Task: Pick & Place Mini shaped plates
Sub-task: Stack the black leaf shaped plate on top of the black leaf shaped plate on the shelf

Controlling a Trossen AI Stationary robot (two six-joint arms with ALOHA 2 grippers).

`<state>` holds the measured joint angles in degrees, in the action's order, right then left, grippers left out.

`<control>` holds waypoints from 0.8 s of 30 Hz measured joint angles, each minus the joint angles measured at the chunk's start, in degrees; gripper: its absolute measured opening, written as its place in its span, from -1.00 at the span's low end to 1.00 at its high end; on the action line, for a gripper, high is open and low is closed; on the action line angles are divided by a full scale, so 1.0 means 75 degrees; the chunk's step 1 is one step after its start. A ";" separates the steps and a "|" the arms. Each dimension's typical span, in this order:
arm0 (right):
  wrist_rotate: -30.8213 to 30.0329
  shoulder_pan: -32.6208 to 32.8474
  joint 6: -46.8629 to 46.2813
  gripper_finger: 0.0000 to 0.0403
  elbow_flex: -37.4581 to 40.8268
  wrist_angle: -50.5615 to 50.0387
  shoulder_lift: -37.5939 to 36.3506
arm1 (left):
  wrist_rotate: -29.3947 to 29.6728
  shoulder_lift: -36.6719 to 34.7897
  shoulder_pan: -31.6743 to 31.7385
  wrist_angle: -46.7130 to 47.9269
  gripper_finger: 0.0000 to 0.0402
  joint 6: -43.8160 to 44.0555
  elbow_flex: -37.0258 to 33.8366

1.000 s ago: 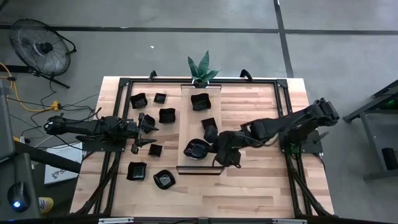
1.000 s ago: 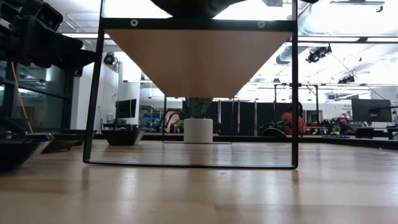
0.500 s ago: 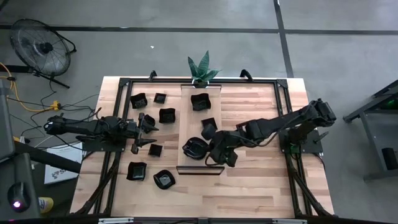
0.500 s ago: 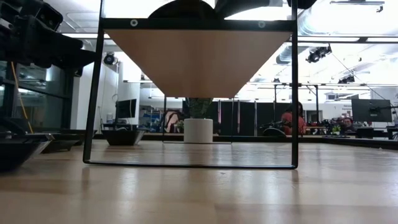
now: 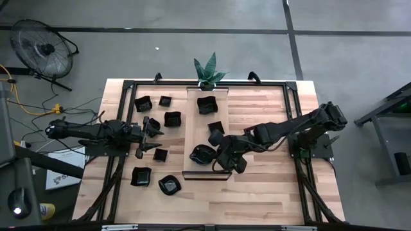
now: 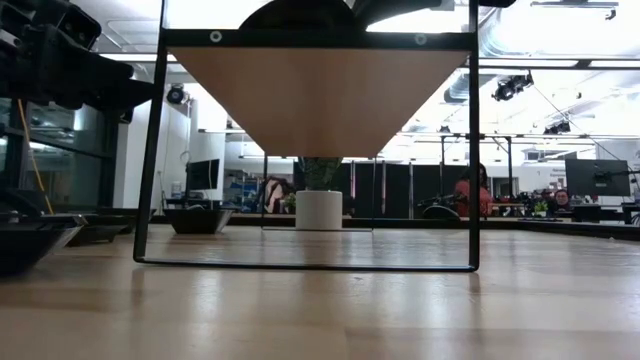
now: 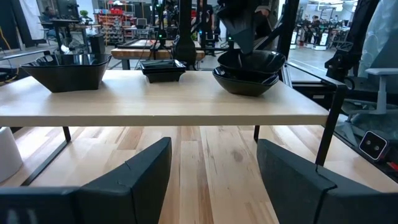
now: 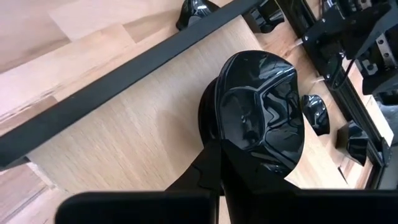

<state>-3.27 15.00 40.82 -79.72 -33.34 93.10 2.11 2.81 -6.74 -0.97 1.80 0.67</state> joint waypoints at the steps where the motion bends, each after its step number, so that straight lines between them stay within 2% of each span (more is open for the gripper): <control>1: 0.0003 0.0000 -0.0051 -1.00 0.0000 -0.0003 0.0000 | 0.0000 0.0000 0.0000 0.0000 0.16 0.0003 0.0000; 15: -0.0012 -0.0006 -0.0388 -0.96 -0.0001 -0.0006 0.0000 | 0.0000 0.0003 -0.0003 0.0003 0.16 0.0001 -0.0001; 24: -0.0561 -0.0006 -0.0804 -0.86 -0.0003 0.0023 0.0000 | 0.0000 0.0000 -0.0002 0.0003 0.16 0.0001 -0.0001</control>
<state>-7.47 14.96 34.79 -79.75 -33.17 93.10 2.11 2.81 -6.75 -0.95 1.81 0.65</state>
